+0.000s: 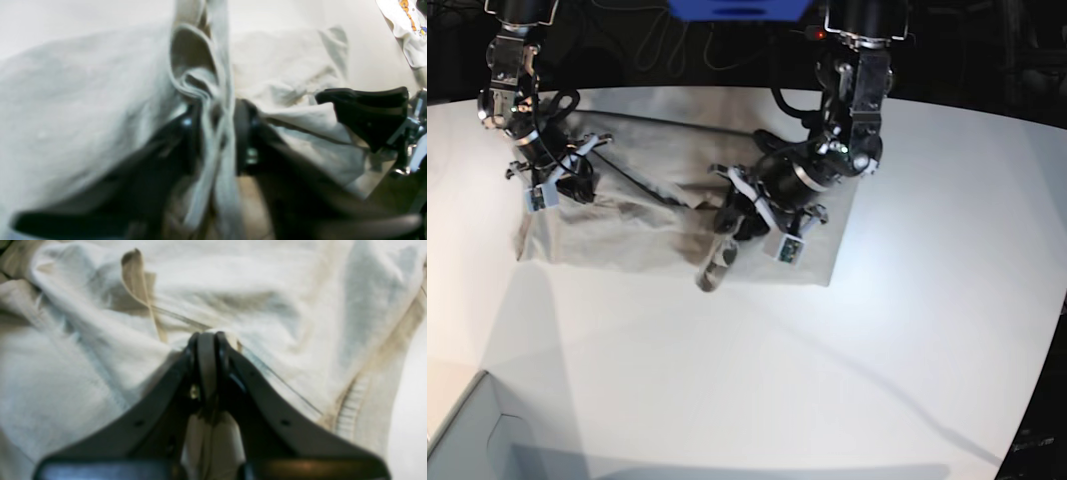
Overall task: Layout the t-shirt on the table in an organized manner, then fold the t-shirt properly
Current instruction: 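Fold the strip end held by the left gripper toward the right gripper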
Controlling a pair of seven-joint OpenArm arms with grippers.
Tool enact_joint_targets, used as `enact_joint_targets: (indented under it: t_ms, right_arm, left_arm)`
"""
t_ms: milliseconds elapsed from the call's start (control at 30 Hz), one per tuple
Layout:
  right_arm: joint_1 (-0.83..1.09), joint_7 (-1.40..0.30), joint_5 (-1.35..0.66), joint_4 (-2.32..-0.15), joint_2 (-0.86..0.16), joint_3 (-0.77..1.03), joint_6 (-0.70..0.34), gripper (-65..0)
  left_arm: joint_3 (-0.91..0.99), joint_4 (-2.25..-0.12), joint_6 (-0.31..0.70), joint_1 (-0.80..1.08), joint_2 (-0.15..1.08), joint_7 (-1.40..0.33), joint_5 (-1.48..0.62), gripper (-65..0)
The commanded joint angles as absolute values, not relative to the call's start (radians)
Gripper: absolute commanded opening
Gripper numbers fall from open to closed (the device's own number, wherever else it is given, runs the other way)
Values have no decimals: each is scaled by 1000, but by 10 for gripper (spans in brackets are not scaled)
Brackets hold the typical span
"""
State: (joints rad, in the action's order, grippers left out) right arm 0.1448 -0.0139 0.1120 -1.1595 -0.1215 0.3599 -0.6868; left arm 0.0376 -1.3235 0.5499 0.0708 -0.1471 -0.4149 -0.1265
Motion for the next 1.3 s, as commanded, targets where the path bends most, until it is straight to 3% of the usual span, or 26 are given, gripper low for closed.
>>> enact_joint_targets:
  t_ms: [0,167,400,533,933,1000,1267]
  right_arm:
    - [147,-31,125,-1168,-133,363,-698,-650]
    - [147,-31,125,-1168,-133,363,-698,-650]
    - [148,-31,125,-1168,-133,364,-698,-650]
    - [148,-31,125,-1168,-133,364,-698,-650]
    - [248,-38,125,-1495,-128,366,-698,-650]
    - [274,-81,124,-1554,-128,367,-698,-602]
    - [263,-251,120,-1595,-128,421,-698,-266]
  left_arm:
    - [35,-1339,562,56,-157,-390,-148,-429]
    - [33,-1362,564,68,-157,-392,-185,-408]
    - [39,-1549,564,113,-154,-395,-366,-408]
    - [50,-1615,562,131,-74,-395,-395,-412]
    - [54,-1348,564,113,-24,-450,-398,-412]
    - [61,-1362,564,116,-24,-452,-400,-412]
    - [64,-1500,564,153,5,-453,-496,-412]
